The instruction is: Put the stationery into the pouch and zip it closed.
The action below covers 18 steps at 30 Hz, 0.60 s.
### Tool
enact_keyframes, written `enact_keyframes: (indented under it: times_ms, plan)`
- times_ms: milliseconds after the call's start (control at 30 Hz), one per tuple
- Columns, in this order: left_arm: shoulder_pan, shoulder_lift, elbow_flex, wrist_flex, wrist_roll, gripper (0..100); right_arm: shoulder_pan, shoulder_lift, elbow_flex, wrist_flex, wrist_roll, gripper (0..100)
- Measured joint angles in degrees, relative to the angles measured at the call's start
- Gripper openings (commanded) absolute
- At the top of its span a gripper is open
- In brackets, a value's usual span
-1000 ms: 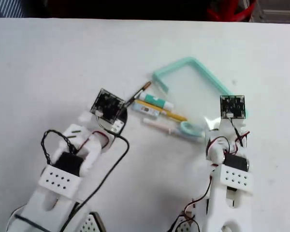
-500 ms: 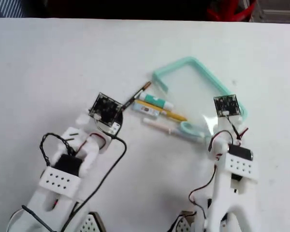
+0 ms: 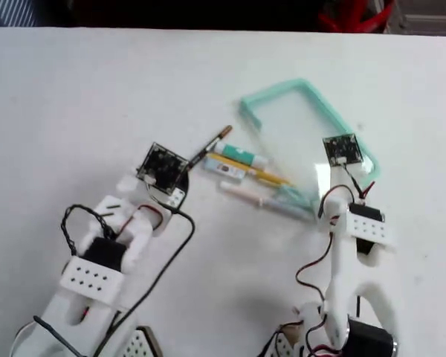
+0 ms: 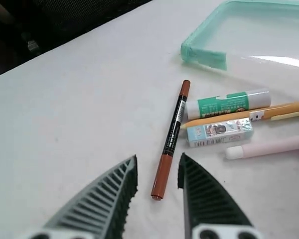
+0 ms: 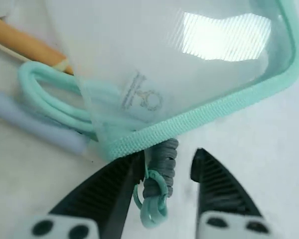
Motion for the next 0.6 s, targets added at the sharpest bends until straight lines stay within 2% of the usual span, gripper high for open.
enact_keyframes:
  times_ms: [300,433,600]
  plan:
    - [0.0,0.0,0.5,0.0,0.0,14,-1.1,2.4,-0.4,-0.4,0.0,1.9]
    - [0.0,0.0,0.5,0.0,0.0,14,-1.0,2.4,-0.4,-0.4,3.0,1.9]
    - [0.0,0.0,0.5,-0.2,0.0,15,3.2,-1.3,-0.3,0.3,0.7,1.9]
